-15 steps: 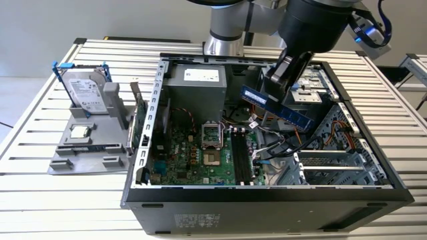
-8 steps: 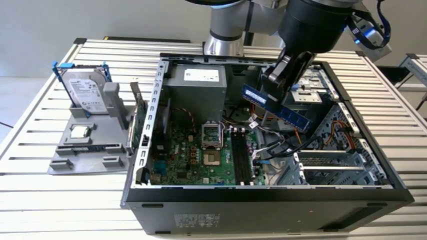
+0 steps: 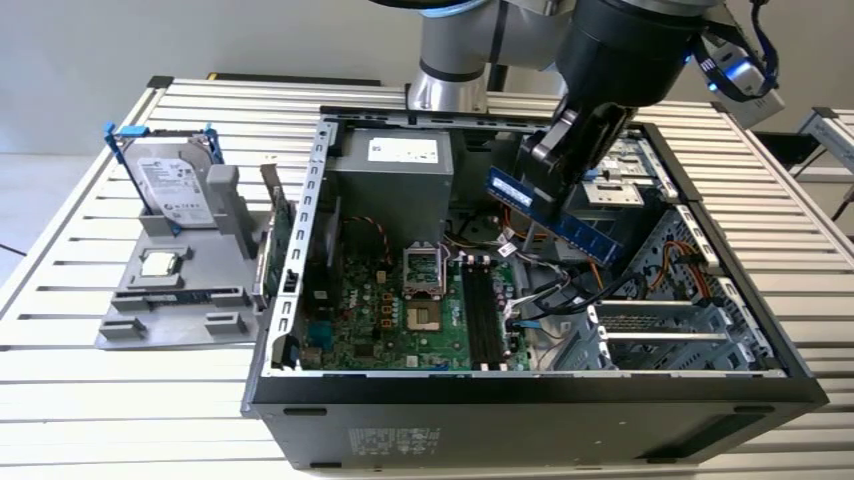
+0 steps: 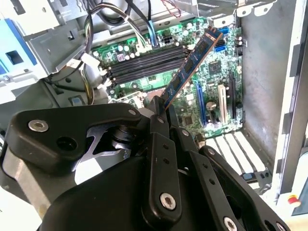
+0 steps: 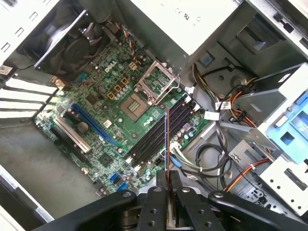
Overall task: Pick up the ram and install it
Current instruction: 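Insert the ram into the slot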
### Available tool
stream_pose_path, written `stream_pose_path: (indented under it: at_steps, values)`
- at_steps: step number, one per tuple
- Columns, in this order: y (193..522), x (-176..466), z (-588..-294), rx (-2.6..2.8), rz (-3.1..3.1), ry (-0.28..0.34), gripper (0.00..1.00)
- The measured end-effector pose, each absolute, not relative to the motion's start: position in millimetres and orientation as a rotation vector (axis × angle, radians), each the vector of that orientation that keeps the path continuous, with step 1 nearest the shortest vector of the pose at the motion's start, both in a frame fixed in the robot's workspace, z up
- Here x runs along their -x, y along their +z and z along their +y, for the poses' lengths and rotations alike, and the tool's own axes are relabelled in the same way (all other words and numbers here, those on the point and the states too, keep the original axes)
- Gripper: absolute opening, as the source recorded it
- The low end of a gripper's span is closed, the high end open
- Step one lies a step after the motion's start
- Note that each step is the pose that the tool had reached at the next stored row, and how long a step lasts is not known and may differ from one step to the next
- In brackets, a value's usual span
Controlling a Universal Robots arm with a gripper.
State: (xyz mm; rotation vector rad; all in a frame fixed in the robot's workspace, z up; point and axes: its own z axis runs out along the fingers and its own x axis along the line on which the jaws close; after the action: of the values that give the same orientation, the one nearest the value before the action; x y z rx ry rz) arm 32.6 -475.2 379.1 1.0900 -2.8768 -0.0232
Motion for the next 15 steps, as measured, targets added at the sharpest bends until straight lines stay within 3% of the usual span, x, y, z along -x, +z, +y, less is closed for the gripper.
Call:
stream_pose_path:
  at_steps: [15]
  values:
    - [378.0, -32.6, -475.3, -0.953, -2.932, -0.025, 0.00]
